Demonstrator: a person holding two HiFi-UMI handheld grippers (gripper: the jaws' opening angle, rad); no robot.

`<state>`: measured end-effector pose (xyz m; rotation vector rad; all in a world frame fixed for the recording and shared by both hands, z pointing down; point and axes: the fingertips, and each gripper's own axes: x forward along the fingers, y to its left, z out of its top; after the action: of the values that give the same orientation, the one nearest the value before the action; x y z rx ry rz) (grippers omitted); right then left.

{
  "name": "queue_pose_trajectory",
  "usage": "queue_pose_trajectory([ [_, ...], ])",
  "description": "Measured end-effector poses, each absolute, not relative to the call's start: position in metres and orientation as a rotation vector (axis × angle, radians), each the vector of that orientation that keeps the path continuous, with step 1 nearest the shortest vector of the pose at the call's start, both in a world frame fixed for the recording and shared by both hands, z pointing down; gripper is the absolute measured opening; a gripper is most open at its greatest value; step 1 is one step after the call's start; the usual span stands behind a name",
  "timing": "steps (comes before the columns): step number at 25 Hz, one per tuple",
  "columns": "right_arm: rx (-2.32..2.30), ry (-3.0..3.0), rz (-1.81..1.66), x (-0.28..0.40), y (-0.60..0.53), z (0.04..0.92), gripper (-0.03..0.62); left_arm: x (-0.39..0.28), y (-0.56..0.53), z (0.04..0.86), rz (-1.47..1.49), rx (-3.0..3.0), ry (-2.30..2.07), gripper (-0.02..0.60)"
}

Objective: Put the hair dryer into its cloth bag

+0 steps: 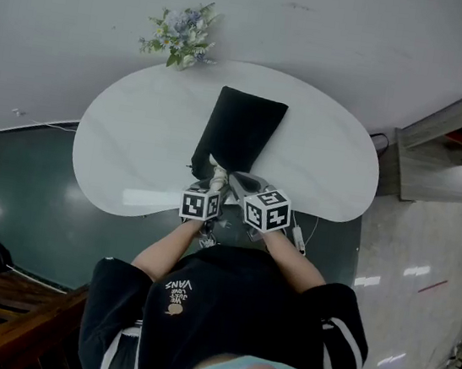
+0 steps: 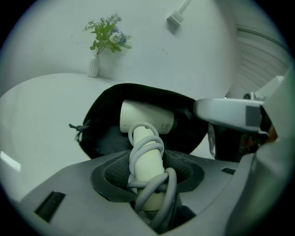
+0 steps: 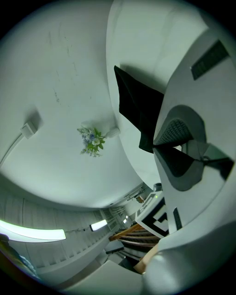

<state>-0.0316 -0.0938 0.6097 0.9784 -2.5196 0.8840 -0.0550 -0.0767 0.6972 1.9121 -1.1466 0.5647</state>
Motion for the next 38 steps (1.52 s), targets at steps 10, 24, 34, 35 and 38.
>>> queue_pose_trajectory([
  [10,0.93,-2.504,0.868,-0.026,-0.081,0.615,0.048,-0.057,-0.142,0.688,0.536,1.93,-1.222,0.239],
  [24,0.927,-2.508,0.875,-0.007,-0.109,0.608,0.048,-0.033,-0.217,0.687,0.417,1.93,-1.222,0.239],
  [34,0.944,-2.493,0.887,0.011,-0.145,0.606,0.048,-0.014,-0.262,0.696,0.473,1.929,-1.221,0.241],
  [35,0.944,-2.492,0.89,0.012,-0.148,0.607,0.048,-0.013,-0.265,0.697,0.478,1.928,-1.221,0.241],
  [38,0.946,-2.489,0.902,0.015,-0.155,0.608,0.048,-0.011,-0.272,0.698,0.491,1.934,-1.221,0.241],
])
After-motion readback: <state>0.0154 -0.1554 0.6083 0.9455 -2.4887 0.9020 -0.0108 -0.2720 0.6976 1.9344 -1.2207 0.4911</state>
